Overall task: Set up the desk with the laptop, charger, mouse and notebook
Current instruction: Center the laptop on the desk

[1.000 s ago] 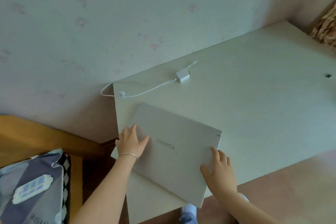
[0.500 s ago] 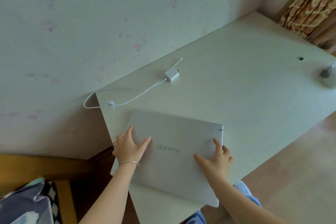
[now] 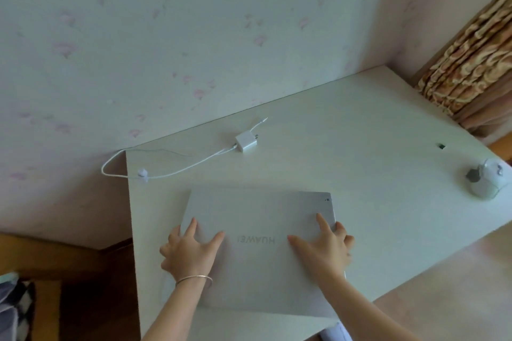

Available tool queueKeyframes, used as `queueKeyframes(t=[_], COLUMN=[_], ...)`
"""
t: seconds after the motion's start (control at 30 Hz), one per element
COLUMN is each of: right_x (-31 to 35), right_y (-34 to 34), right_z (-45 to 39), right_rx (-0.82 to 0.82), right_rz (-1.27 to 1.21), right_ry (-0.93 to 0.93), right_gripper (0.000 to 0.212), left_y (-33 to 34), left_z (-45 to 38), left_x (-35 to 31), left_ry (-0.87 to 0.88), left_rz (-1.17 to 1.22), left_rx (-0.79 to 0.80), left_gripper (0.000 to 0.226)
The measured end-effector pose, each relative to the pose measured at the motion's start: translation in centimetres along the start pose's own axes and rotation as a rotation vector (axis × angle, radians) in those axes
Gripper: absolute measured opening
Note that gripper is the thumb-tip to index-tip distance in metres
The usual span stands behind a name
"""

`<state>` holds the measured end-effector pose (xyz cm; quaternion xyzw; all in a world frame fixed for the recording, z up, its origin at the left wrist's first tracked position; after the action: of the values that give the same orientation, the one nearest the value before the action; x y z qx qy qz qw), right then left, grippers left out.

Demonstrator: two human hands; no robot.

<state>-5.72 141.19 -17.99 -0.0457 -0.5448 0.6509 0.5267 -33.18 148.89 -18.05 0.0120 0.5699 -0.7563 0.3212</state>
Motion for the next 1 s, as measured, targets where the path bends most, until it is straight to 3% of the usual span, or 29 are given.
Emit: queueKeyframes(t=[0.47, 1.0], right_x=[-1.6, -2.8], right_y=[-9.5, -8.4], right_z=[-16.8, -18.2], right_rx=[0.139, 0.156], right_rz=[0.250, 0.438], right_ry=[-0.335, -0.435], right_gripper=[0.092, 0.102], left_y=[9.1, 11.3], left_z=[9.4, 9.5], left_x=[-11.4, -11.5], left_ry=[-0.241, -0.216], left_rz=[0.195, 0.066], left_rx=[-0.076, -0.107], left_gripper=[0.077, 0.087])
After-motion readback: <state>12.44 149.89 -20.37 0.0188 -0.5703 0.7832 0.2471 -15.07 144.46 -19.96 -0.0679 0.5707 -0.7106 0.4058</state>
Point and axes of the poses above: each hand's wrist, its own z-axis away from the middle knuckle, its own y-axis out of the palm, x = y × z, the point moved 4 cm from there along -z, towards the middle knuckle, and after that the axes turned 3 degrees about x, right-handed, at the moved point
